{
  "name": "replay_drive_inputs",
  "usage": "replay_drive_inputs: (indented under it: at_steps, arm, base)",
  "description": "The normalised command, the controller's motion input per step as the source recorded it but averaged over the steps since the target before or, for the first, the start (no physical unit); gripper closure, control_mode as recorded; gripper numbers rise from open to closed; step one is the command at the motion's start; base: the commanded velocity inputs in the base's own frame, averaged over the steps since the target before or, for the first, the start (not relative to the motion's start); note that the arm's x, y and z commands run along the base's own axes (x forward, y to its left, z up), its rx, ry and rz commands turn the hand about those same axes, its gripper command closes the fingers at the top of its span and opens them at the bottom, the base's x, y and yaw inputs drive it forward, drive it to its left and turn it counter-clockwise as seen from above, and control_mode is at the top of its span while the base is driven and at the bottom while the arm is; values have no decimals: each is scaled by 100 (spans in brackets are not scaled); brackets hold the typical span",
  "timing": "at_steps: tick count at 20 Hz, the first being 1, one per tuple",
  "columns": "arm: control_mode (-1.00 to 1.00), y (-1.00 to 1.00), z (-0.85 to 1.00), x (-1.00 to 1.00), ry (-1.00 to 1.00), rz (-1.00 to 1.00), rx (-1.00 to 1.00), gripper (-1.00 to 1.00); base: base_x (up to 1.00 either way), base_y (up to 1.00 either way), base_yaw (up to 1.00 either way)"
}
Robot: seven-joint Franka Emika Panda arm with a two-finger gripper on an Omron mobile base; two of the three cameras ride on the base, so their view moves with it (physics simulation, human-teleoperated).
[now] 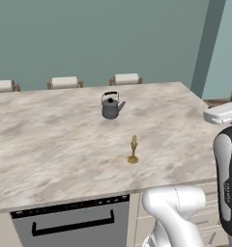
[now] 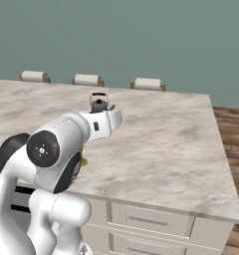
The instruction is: Pick the candle and candle from the dining table and place them in the open cabinet. Close the cabinet after placing the objects.
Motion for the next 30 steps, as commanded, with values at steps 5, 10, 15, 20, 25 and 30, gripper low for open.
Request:
replay_drive_inputs:
  at_steps: [5,10,15,20,25,30]
  arm:
    - [-100,12,-21,-1,0,5,0,-100]
    - [-100,2,-36,0,7,20,0,-100]
    - [-100,4,-40,1,11,28,0,-100]
    - [-100,28,-41,16,3,28,0,-100]
    - [-100,32,-35,0,6,24,0,-100]
    - [-100,43,-39,7,5,21,0,-100]
  base:
    - [0,0,0]
    - [0,0,0]
    - [0,0,0]
    - [0,0,0]
    - [0,0,0]
    - [0,0,0]
